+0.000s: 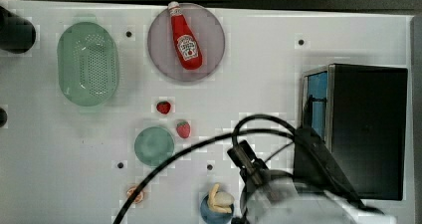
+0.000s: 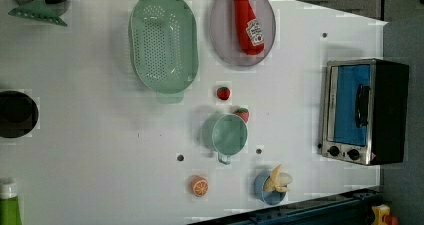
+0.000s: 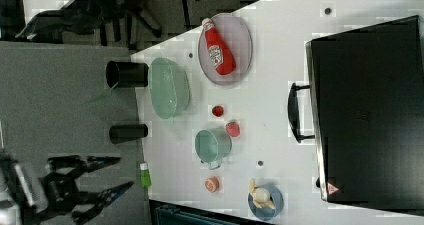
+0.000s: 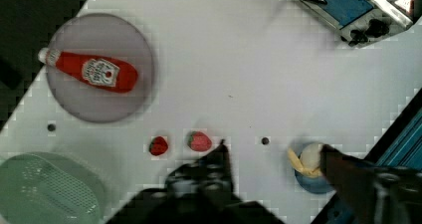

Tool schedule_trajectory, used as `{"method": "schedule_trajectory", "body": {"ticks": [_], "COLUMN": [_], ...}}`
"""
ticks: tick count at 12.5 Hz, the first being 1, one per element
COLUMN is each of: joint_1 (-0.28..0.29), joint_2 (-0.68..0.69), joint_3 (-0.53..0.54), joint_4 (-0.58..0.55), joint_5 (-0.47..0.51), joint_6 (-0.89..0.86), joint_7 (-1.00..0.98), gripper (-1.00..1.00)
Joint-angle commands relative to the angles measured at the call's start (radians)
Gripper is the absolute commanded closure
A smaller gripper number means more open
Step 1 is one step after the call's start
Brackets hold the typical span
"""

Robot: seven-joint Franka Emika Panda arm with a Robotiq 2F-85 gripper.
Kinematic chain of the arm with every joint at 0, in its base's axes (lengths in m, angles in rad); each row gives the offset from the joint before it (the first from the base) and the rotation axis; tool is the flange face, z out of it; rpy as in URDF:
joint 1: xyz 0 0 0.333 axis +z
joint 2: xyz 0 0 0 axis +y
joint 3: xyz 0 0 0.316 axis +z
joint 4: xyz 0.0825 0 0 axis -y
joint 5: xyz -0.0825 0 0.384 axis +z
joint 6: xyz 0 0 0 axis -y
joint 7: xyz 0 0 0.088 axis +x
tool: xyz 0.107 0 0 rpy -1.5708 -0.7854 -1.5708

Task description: Flap open oven.

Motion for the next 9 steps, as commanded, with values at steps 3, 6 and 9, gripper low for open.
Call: {"method": "schedule_trajectory", "body": {"ticks": [3, 6, 9], "joint_1": [0.003, 0.001, -0.004], "joint_2": [0.055, 0.060, 0.074], "joint_3": [-0.007, -0.060, -0.130], "joint_4": [-0.045, -0.071, -0.100], "joint_5": [0.003, -0.007, -0.069], "joint_6": [-0.015, -0.008, 0.053], "joint_7": [0.043, -0.145, -0.442], "gripper": [0.65, 0.65, 0.65]}}
